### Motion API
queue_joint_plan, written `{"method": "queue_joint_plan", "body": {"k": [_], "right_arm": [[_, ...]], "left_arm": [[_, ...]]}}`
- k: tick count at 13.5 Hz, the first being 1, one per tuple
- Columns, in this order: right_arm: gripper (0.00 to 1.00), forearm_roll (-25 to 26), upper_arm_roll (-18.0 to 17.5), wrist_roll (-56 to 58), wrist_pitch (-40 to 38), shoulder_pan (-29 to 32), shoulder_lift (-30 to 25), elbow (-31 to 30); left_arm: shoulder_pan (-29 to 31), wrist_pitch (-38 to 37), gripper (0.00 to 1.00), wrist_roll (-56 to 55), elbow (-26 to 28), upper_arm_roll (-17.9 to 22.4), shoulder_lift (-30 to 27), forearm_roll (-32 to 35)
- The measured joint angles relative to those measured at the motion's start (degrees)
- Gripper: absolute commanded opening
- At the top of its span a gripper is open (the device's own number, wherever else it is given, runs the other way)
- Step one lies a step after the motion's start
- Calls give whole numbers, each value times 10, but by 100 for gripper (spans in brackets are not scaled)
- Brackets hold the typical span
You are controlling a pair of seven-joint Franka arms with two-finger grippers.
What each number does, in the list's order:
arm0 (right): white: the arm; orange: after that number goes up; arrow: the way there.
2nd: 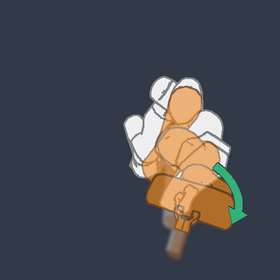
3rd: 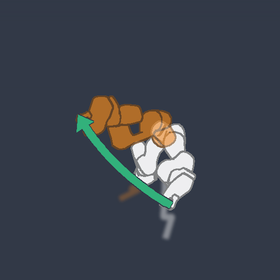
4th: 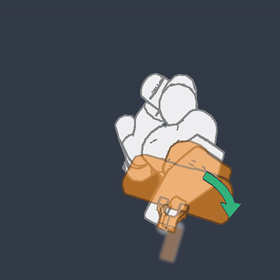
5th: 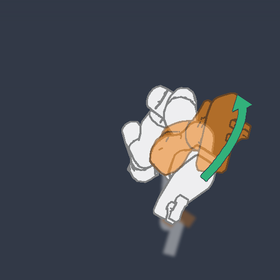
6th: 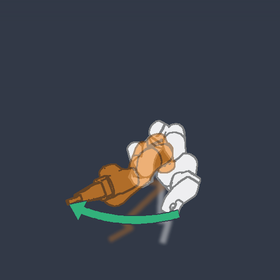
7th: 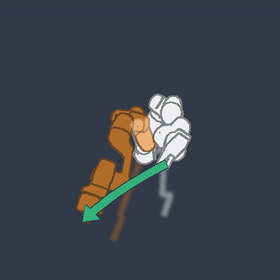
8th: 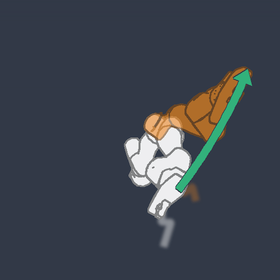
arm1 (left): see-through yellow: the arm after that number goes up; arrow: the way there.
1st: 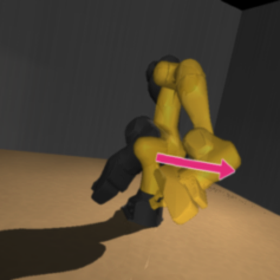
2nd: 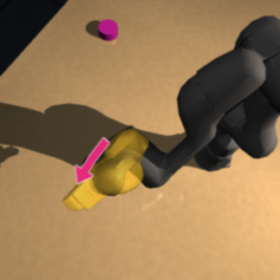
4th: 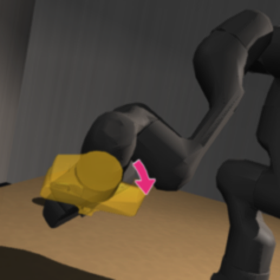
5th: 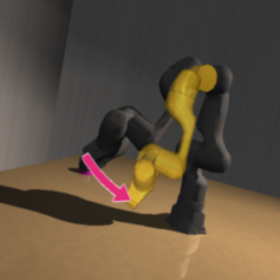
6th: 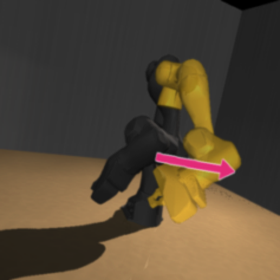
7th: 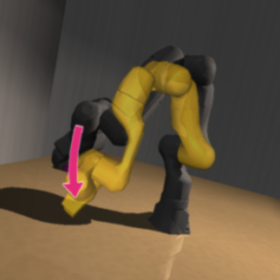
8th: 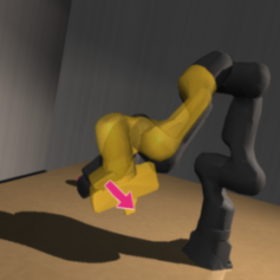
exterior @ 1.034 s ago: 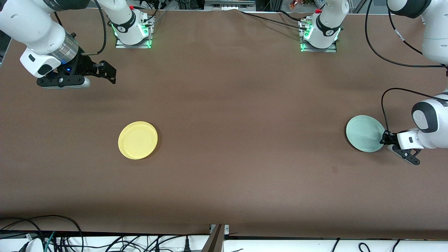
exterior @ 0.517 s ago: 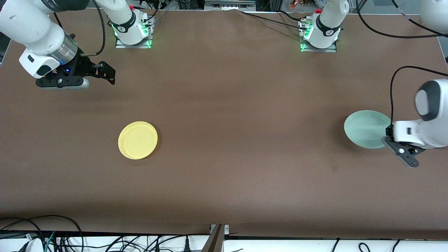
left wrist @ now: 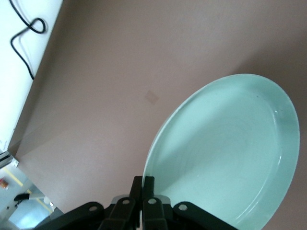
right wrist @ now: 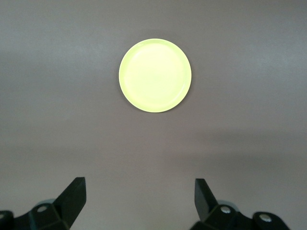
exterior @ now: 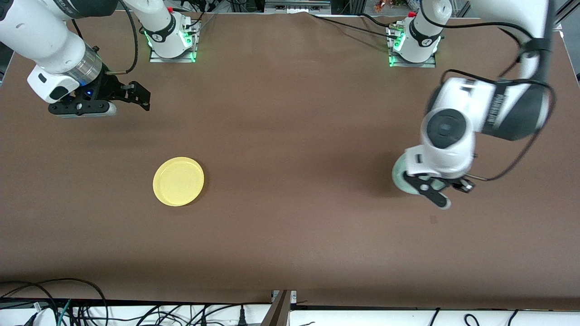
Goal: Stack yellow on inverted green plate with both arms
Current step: 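Lift the green plate with the left gripper and carry it toward the table middle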
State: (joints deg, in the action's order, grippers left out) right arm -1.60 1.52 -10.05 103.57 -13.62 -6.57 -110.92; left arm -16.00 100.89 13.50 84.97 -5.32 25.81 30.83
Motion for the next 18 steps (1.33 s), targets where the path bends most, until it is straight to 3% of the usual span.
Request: {"method": "queue_joint_plan", "body": {"k": [4,8,12,16,18], "right_arm": [[100,0,0,0,21,0,12,-8],[100,0,11,10,29,0,22,-8],[100,0,46,63,36,1,30,-8],[100,0,59,82,38,1,31,-8],[100,0,59,82,44,1,37,-8]], "left_arm": [[-137,-26,0,-212,0,0,29,107],[-258,-49,0,-408,-13,3,98,198],[-309,-65,0,-519,-57,11,191,273],[-348,-98,0,-558,-69,19,206,287],[-376,-116,99,-584,-70,24,212,293]]}}
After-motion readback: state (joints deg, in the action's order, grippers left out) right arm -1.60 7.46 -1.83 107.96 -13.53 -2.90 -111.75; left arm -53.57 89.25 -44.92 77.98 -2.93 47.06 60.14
